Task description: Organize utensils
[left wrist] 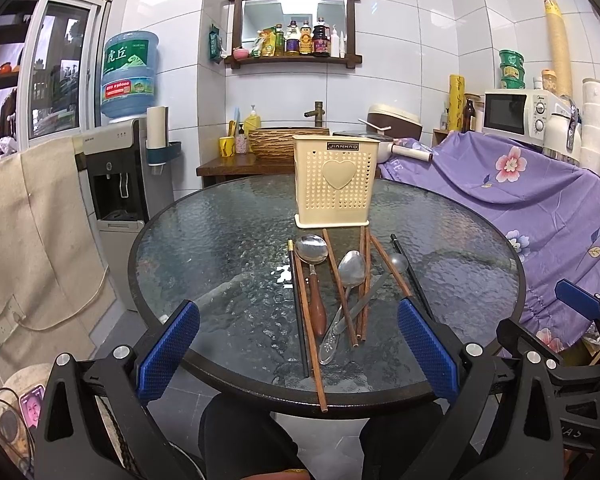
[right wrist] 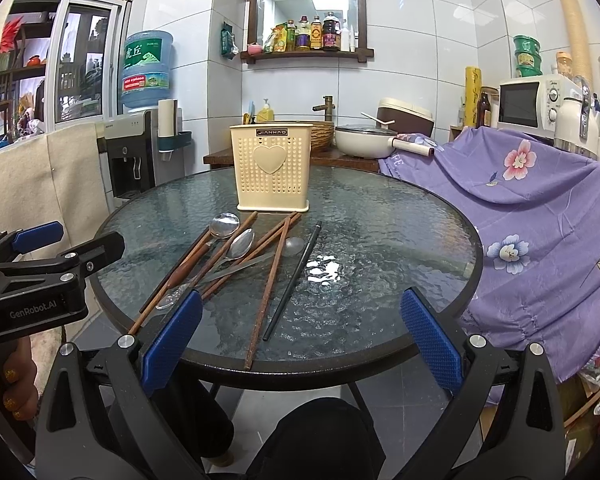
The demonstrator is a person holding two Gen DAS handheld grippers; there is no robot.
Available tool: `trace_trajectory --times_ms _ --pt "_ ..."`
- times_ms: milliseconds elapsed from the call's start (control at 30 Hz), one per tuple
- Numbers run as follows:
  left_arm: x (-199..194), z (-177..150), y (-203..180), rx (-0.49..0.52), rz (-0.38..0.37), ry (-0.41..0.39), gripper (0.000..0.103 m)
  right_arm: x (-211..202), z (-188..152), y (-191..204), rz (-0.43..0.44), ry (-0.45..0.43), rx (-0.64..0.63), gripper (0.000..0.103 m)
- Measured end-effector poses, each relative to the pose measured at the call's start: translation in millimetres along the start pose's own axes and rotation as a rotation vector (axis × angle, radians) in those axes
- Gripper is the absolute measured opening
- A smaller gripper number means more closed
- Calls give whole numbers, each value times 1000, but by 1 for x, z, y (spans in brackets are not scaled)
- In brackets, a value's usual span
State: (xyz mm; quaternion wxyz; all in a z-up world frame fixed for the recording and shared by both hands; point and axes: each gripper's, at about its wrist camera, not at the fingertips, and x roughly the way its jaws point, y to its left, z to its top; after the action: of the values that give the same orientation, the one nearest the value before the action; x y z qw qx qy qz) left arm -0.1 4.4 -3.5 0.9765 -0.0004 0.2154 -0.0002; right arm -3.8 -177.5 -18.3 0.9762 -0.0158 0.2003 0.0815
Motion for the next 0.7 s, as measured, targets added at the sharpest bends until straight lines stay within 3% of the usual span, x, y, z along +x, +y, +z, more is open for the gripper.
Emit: trace_trajectory --times_ms 700 --pt "3 3 3 1 8 -8 97 6 0 1 -1 7 -1 98"
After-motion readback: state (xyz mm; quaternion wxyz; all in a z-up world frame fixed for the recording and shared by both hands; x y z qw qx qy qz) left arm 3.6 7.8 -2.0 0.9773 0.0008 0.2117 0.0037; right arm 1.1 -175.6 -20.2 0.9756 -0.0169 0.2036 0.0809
